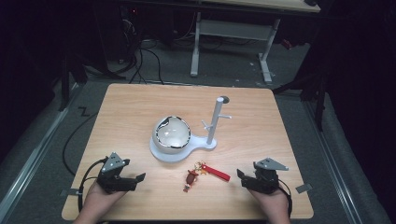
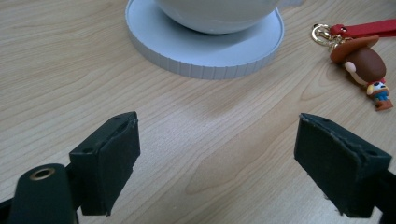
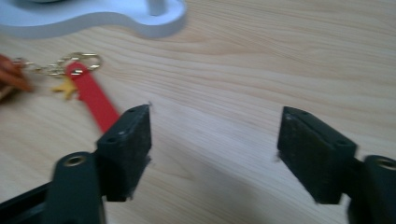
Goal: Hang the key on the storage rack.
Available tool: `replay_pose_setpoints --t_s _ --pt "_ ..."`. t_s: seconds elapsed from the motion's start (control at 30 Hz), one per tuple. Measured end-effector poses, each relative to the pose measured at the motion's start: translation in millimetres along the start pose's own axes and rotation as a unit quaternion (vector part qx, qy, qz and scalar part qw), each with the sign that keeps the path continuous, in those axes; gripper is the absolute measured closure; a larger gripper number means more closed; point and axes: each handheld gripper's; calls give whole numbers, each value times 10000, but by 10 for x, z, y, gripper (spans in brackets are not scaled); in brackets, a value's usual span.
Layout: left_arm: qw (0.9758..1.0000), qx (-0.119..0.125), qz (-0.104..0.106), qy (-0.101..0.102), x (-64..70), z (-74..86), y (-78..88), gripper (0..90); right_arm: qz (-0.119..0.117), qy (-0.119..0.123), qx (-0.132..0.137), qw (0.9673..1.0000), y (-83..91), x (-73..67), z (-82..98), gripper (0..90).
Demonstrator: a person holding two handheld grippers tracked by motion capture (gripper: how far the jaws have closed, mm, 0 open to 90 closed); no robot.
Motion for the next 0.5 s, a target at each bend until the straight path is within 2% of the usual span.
replay_pose_setpoints --t_s 0.1,0.17,0.23,0.3,0.43,0.5 --pt "10000 2 -66 19 1 43 58 150 -303 275 -4 9992 -55 -145 -57 374" --pt "9999 -2 -134 51 -5 93 119 150 -546 448 -41 9975 -120 -252 -94 427" --pt "9997 -4 -213 111 -21 153 196 150 -684 592 -113 9958 -185 -325 -128 484" --pt "9994 25 -294 203 -42 207 272 150 -778 764 -190 9939 -263 -396 -171 535" --pt "9984 106 -393 381 -78 277 385 151 -893 1085 -412 9892 -404 -514 -218 580" --pt "9984 99 -407 386 -80 286 398 151 -896 1135 -486 9883 -432 -533 -215 580"
Point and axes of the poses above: each handheld gripper's, and its own axes: y roughly backward along the jaws, z roughly out of its underside, x roughly to its right
